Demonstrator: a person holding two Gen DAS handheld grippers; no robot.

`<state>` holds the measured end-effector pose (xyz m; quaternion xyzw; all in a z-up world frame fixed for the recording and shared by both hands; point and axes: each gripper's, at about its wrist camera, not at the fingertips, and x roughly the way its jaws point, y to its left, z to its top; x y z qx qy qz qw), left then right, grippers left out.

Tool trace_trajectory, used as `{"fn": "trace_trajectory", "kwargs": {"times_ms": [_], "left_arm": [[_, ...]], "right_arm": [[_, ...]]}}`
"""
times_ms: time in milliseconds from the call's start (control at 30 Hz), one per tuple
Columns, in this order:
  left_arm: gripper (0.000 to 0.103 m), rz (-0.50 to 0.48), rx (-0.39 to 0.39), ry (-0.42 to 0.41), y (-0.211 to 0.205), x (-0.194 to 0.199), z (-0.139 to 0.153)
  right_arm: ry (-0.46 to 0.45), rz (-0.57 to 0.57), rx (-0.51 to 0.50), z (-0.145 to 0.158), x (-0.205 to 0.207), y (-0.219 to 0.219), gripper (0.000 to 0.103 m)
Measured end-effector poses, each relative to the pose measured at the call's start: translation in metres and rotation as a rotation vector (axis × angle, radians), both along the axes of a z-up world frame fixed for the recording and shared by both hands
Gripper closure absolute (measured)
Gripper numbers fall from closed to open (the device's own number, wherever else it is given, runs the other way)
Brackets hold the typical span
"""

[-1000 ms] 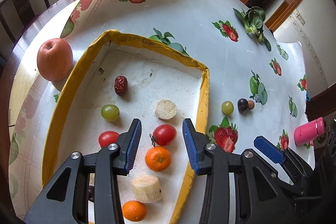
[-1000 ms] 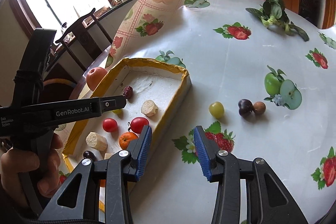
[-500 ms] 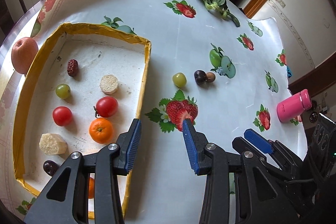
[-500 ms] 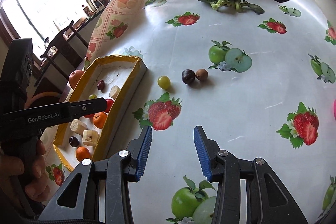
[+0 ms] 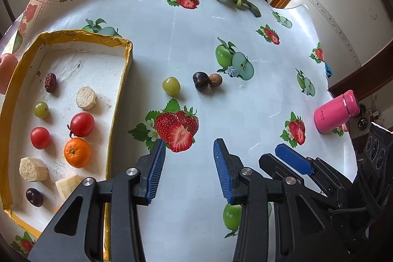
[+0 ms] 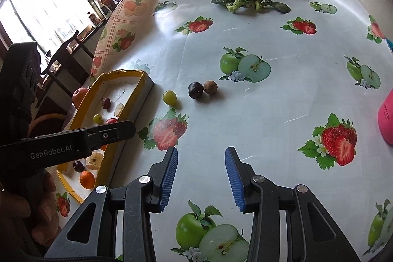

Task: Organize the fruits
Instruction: 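Move both open tools out of the tray toward the loose grape and brown fruit, then grasp the green grape with the left tool while the right grasps the small brown round fruit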

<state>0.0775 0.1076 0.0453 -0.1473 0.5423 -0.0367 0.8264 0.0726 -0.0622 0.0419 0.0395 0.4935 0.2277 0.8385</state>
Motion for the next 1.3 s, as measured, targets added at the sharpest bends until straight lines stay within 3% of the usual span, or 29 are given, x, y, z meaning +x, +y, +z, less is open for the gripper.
{"fn": "trace_trajectory", "kwargs": {"times_ms": [267,633,967,1300], "left_arm": [[0.065,-0.004,0.009,0.015,-0.003,0.017,-0.018],[0.065,0.01,0.007,0.036,-0.001,0.063,-0.047],[0.065,-0.012,0.016,0.016,0.007,0.083,-0.061],[0.066,-0.033,0.033,-0.026,0.008,0.098,-0.063]], "right_arm": [[-0.003,0.024,-0.02,-0.009,0.017,0.004,0.062],[0.002,0.085,-0.045,-0.037,0.082,0.029,0.067],[0.021,0.12,-0.011,-0.056,0.116,0.038,0.068],[0.008,0.114,-0.007,-0.066,0.13,0.049,0.081]]}}
